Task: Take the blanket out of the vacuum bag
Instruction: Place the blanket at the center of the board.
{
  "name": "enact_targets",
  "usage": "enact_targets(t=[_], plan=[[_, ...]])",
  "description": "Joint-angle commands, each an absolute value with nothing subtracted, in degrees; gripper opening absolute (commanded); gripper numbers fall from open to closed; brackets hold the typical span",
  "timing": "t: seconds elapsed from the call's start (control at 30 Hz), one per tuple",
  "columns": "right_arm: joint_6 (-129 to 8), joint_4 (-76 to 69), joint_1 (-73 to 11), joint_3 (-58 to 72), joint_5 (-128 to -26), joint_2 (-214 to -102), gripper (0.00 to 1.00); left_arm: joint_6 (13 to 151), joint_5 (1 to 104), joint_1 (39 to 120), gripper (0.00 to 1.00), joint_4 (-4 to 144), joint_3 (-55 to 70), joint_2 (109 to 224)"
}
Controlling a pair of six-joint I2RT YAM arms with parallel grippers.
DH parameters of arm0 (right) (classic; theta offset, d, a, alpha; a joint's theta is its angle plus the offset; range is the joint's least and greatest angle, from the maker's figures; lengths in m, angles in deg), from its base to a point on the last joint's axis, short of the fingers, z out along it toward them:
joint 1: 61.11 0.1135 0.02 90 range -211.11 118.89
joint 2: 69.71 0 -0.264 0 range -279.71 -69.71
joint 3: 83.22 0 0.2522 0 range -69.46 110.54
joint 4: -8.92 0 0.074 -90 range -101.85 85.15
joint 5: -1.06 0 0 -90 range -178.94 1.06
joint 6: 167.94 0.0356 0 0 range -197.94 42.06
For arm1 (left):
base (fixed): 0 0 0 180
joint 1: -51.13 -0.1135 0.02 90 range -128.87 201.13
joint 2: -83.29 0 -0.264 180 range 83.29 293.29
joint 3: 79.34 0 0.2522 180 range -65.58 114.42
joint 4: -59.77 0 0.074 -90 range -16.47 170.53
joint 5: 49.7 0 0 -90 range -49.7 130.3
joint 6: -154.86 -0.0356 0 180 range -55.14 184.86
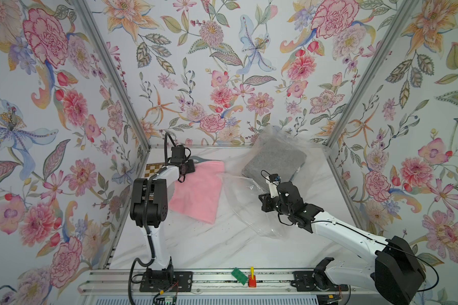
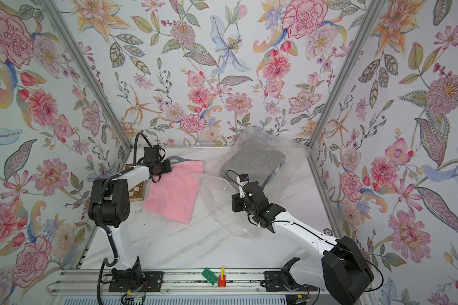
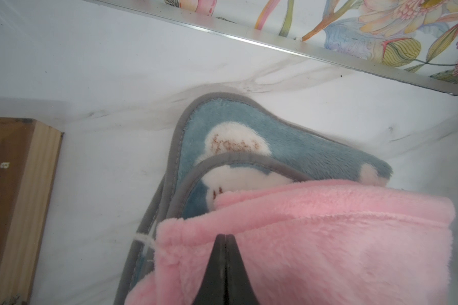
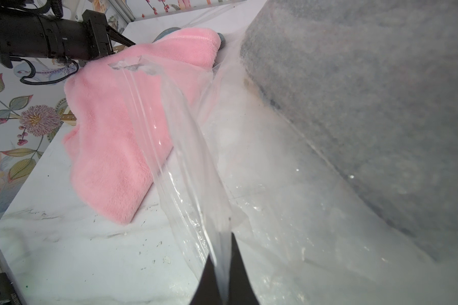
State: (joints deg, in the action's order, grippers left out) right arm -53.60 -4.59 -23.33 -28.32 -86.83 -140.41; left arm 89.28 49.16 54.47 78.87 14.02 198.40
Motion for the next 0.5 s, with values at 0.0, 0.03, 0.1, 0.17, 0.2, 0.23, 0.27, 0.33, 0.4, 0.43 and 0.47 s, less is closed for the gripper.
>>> enact_targets(t=[0.0, 0.03, 0.1, 0.17, 0.2, 0.23, 0.27, 0.33, 0.4, 0.43, 0.47], plan=[[-52.98, -5.25, -23.71, -27.00, -87.61, -138.59, 0.00, 89.26, 51.78, 54.71, 0.00, 76.61, 12.60, 193.47], [-52.98, -5.41, -23.60, -27.16, -87.80, -138.32, 0.00, 89.29, 51.89, 54.71, 0.00, 76.19, 12.22, 192.61], [-52.93, -5.63, -23.50, -27.44, -88.10, -137.62, 0.00, 89.29, 52.57, 54.63, 0.00, 74.76, 10.94, 190.68], [-52.80, -5.64, -23.41, -27.80, -88.30, -137.06, 0.00, 89.21, 53.39, 54.66, 0.00, 72.99, 9.51, 188.74], [-52.70, -5.63, -23.32, -28.04, -88.41, -136.79, 0.00, 89.22, 53.79, 54.75, 0.00, 72.11, 8.64, 187.57], [-52.70, -5.64, -23.32, -28.14, -88.58, -136.60, 0.00, 89.22, 53.91, 54.74, 0.00, 71.10, 7.95, 186.64], [-52.71, -5.63, -23.27, -28.24, -88.68, -136.38, 0.00, 89.13, 54.43, 54.67, 0.00, 69.64, 6.73, 185.53], [-52.60, -5.55, -23.25, -28.48, -88.78, -136.13, 0.00, 88.70, 55.60, 54.74, 0.00, 65.94, 4.25, 183.78], [-52.62, -5.46, -23.20, -28.51, -88.77, -136.15, 0.00, 88.44, 55.67, 54.65, 0.00, 64.06, 2.99, 182.90], [-52.62, -5.44, -23.16, -28.50, -88.68, -136.22, 0.00, 88.26, 55.80, 54.64, 0.00, 63.76, 2.91, 182.65], [-52.62, -5.57, -23.07, -28.37, -88.68, -136.24, 0.00, 88.15, 56.24, 54.82, 0.00, 62.57, 2.32, 182.06]])
